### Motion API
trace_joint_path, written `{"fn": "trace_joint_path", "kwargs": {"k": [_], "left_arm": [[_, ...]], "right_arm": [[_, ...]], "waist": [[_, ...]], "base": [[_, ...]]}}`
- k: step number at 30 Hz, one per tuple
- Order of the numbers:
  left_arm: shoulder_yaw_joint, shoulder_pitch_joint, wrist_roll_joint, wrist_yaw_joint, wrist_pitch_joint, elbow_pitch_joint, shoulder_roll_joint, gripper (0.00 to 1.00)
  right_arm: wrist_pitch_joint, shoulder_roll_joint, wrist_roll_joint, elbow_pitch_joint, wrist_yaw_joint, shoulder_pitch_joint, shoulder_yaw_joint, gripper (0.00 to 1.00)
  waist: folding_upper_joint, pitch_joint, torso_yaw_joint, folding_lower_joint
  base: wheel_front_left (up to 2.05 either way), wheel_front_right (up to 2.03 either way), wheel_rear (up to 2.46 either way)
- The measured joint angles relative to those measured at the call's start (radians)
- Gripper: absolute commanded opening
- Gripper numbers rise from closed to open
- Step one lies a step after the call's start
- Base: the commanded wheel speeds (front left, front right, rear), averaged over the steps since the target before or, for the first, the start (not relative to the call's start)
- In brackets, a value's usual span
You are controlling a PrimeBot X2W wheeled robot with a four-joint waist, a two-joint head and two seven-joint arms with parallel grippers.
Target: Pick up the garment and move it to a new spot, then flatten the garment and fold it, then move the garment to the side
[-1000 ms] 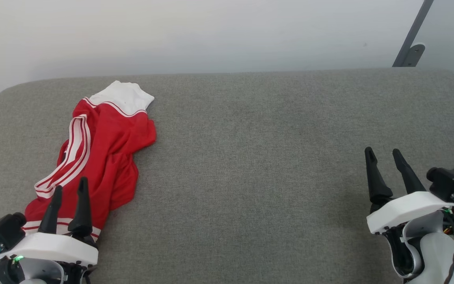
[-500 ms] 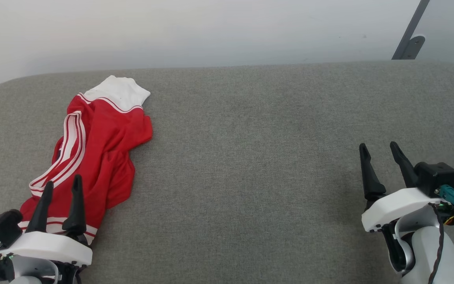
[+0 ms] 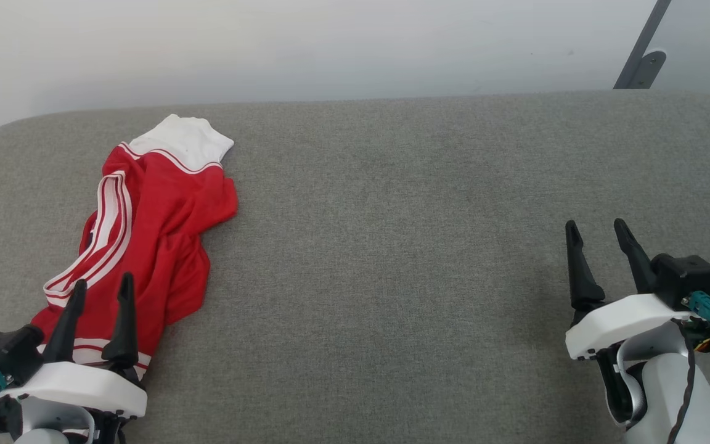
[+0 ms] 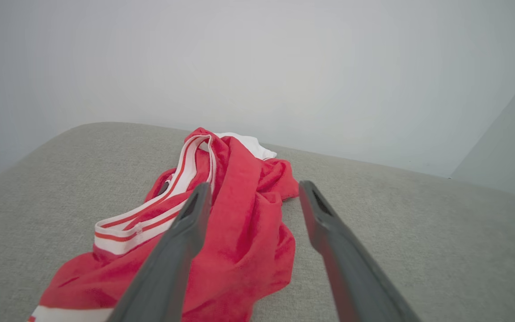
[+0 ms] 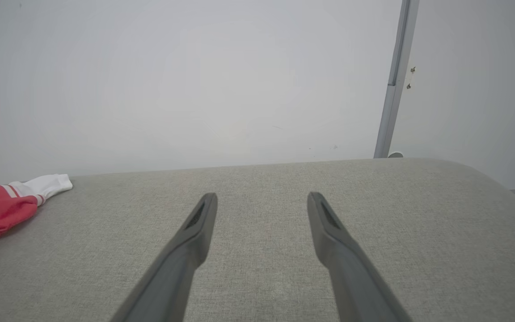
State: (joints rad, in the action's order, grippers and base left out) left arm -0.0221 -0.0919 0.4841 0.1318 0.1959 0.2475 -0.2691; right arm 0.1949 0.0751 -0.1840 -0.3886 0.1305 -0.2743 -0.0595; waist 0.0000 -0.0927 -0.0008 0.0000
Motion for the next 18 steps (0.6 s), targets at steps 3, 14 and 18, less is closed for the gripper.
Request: {"fn": "trace_joint_path", "kwargs": {"k": [3,14,18], "left_arm": [[0.000,0.000,-0.002,0.000,0.008,0.003,-0.010,1.00],[0.011,-0.005,-0.030,0.000,0.030,0.020,-0.029,1.00],[0.019,-0.008,-0.050,0.000,0.039,0.020,-0.035,1.00]], "right_arm": [[0.008,-0.002,0.011,0.006,0.000,0.003,-0.007,1.00],[0.030,-0.008,0.053,0.035,0.000,0.014,-0.035,1.00],[0.038,-0.010,0.073,0.040,0.000,0.014,-0.040,1.00]], "waist": [[0.0000,-0.002,0.000,0.0000],[0.0000,-0.013,0.003,0.0000],[0.0000,-0.015,0.011,0.0000]], "base": [[0.00,0.00,0.00],[0.00,0.00,0.00],[0.00,0.00,0.00]]}}
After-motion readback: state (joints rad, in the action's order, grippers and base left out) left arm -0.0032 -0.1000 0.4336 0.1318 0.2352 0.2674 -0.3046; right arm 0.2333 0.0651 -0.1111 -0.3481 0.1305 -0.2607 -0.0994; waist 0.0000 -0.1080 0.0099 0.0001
